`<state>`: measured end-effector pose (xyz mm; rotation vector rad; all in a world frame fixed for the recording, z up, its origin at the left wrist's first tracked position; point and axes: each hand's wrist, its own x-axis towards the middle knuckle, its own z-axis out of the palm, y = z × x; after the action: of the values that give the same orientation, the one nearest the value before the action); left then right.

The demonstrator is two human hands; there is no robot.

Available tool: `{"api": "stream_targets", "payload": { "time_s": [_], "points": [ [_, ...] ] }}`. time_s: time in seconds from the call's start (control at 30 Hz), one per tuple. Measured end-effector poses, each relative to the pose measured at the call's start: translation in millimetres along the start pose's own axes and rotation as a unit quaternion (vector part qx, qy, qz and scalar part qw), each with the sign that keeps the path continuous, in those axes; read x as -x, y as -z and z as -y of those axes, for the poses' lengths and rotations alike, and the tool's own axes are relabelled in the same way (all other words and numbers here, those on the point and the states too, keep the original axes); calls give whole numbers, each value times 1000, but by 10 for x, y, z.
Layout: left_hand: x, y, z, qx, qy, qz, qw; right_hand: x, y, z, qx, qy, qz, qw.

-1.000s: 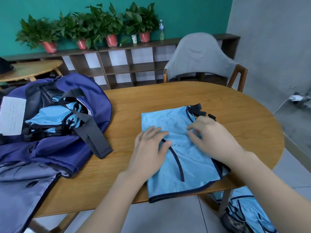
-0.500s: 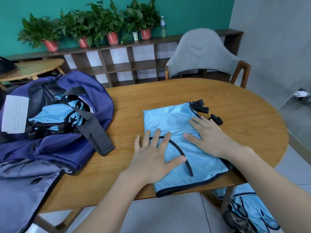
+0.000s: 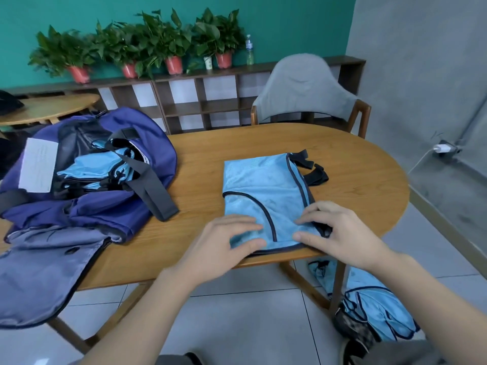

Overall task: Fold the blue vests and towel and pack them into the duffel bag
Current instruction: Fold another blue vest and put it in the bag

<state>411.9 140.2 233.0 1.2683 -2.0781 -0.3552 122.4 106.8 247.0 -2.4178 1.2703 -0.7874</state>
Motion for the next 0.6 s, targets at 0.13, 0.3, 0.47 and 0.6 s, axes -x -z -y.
{"api": "stream_targets", "payload": {
  "time_s": [0.13,0.3,0.47,0.6],
  "points": [
    [278,-63,-100,-50,-8,20,999,296,-44,-34,-10,21,13,1000],
    [481,-136,-239,-30,-15,-88,996,502,-72,49,-23,52,-37,998],
    [507,-63,-490,43,47,-193,979,554,75,244,-78,17,-69,994],
    [403,25,-646,93,52,-255,961,502,291,424,-175,-26,-85,981]
  ]
}}
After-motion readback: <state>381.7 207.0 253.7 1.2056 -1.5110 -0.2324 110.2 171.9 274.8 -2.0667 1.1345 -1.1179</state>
